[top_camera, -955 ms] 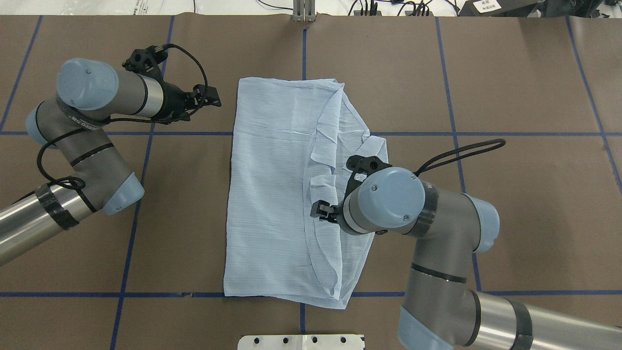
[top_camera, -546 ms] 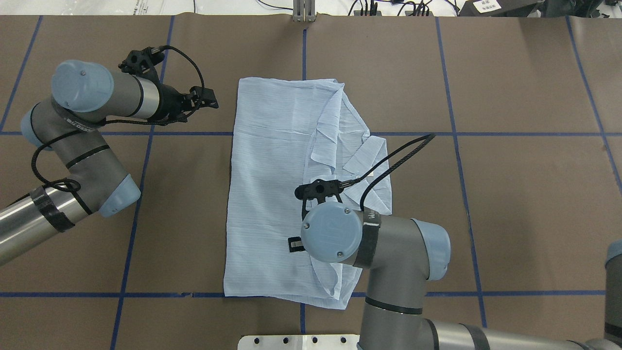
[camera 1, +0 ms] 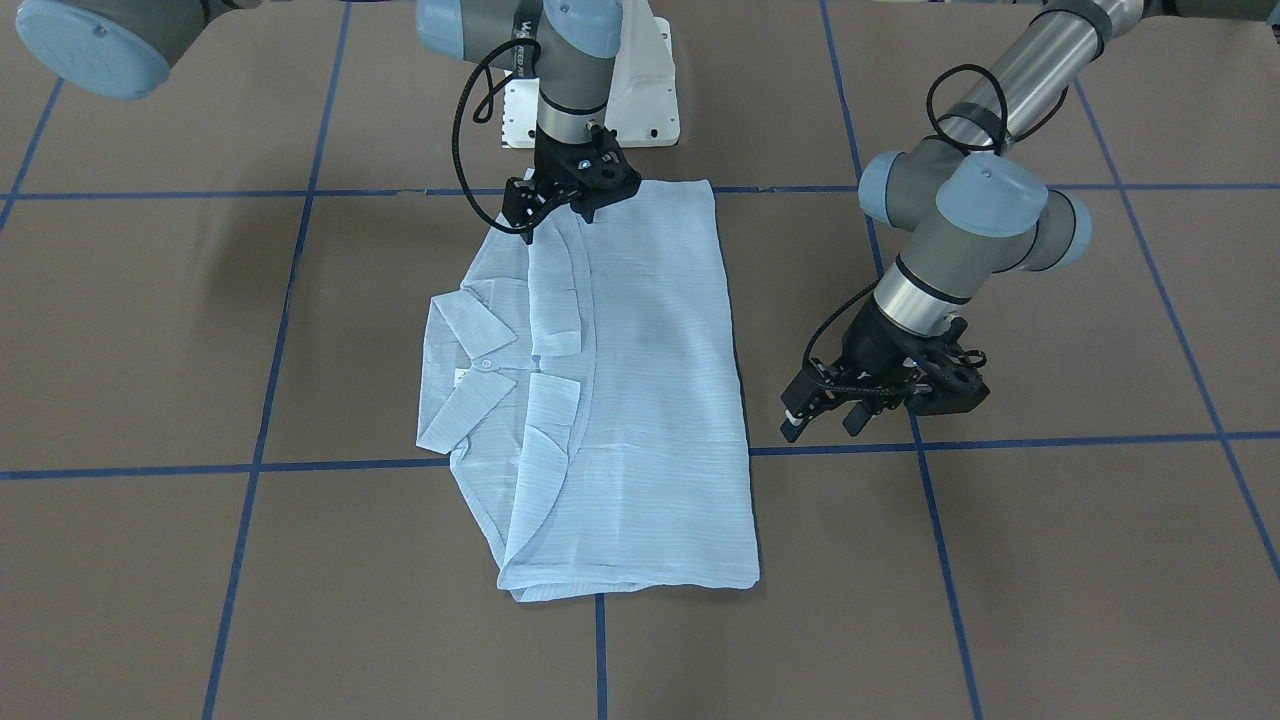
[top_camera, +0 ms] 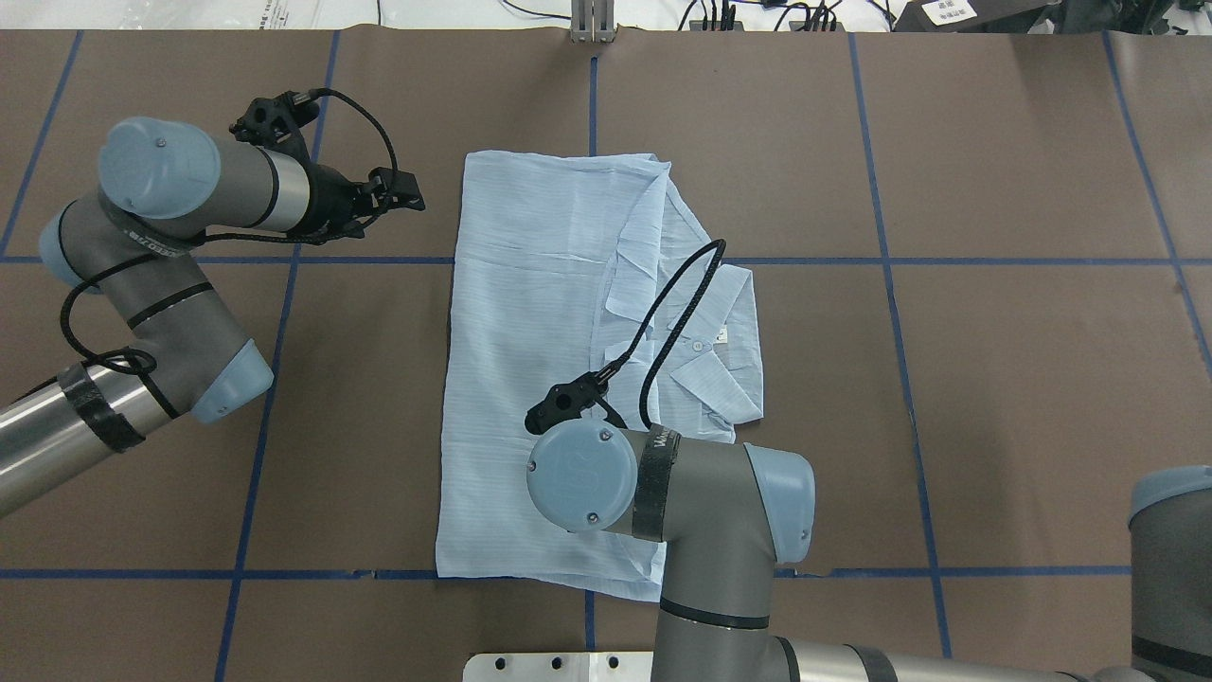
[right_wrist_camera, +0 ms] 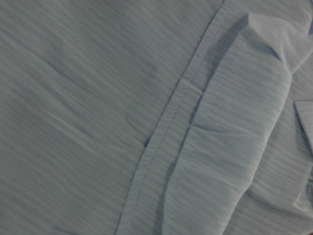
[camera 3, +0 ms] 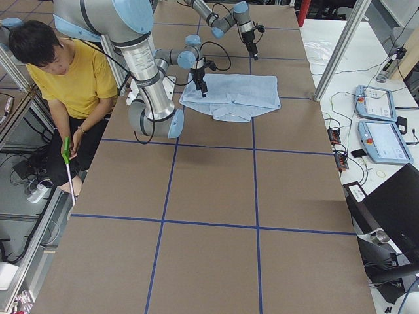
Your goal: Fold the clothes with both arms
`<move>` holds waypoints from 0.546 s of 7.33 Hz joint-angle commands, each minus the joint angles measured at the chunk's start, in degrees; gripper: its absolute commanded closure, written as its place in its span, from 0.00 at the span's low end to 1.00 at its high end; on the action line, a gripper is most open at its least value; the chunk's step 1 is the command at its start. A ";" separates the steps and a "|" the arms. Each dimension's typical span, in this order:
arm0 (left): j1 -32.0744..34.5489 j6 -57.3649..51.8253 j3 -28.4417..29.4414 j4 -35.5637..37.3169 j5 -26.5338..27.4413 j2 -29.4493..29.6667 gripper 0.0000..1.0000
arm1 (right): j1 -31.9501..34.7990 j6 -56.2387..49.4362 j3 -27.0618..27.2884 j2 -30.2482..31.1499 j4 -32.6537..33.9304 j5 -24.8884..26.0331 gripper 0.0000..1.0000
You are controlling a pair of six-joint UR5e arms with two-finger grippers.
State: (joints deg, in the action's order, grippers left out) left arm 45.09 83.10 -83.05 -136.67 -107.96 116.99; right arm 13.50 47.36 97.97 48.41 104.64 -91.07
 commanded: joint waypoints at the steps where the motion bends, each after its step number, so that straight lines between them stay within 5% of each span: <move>1: 0.00 0.14 0.00 0.00 0.03 0.00 0.00 | -0.05 -2.27 -2.76 -1.72 0.56 -0.78 0.00; 4: 0.00 0.14 0.00 0.00 0.12 0.00 0.00 | -0.05 -2.44 -4.10 -1.66 1.35 -0.78 0.00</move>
State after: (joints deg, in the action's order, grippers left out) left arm 45.09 83.23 -83.06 -136.67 -107.88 116.98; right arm 13.45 45.10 94.09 46.50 105.41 -91.83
